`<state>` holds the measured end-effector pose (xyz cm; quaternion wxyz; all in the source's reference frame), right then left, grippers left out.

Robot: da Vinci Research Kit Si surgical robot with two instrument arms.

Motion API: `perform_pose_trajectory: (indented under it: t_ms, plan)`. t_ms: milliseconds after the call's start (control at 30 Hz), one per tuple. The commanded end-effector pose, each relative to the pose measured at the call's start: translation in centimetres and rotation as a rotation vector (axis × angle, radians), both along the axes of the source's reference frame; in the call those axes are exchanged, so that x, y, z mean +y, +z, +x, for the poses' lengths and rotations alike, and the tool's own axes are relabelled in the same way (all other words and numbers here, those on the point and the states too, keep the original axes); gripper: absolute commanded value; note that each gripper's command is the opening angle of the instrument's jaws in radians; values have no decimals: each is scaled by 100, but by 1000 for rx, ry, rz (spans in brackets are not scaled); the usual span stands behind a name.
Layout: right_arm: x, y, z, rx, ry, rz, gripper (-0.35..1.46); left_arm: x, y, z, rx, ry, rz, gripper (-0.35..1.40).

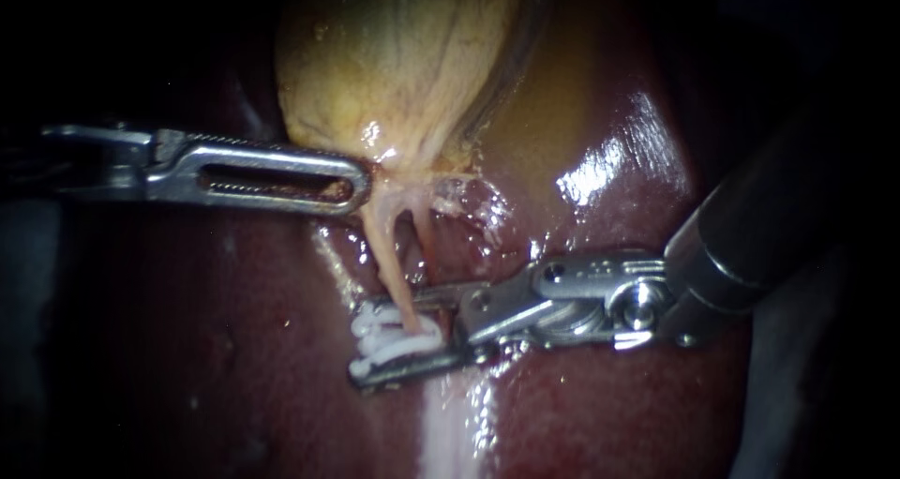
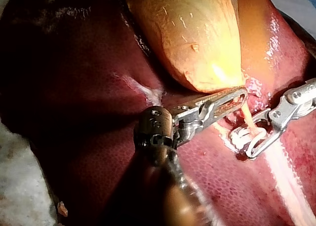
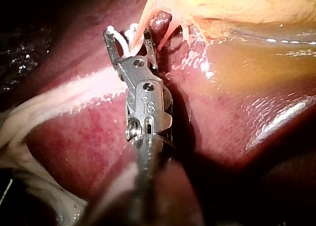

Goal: Clipping second clip left tube

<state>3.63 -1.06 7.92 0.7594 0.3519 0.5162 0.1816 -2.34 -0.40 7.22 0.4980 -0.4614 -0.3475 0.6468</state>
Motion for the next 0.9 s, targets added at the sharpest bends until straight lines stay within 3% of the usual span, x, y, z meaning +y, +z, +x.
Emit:
perform_pose_trajectory:
  t_ms: [33, 533, 667, 900]
  plan:
    - [0, 0, 0, -1, 1, 4, 27, 0, 0, 0, 0, -1, 0, -35]
    - [3, 4, -4, -3, -1, 27, -8, 0, 0, -1, 1, -1, 0, -35]
    - [2, 4, -6, -7, -2, 54, -35, 0, 0, -1, 1, -1, 0, -35]
    - [2, 3, -9, -31, 11, 146, -35, 0, 0, -1, 1, -1, 0, -35]
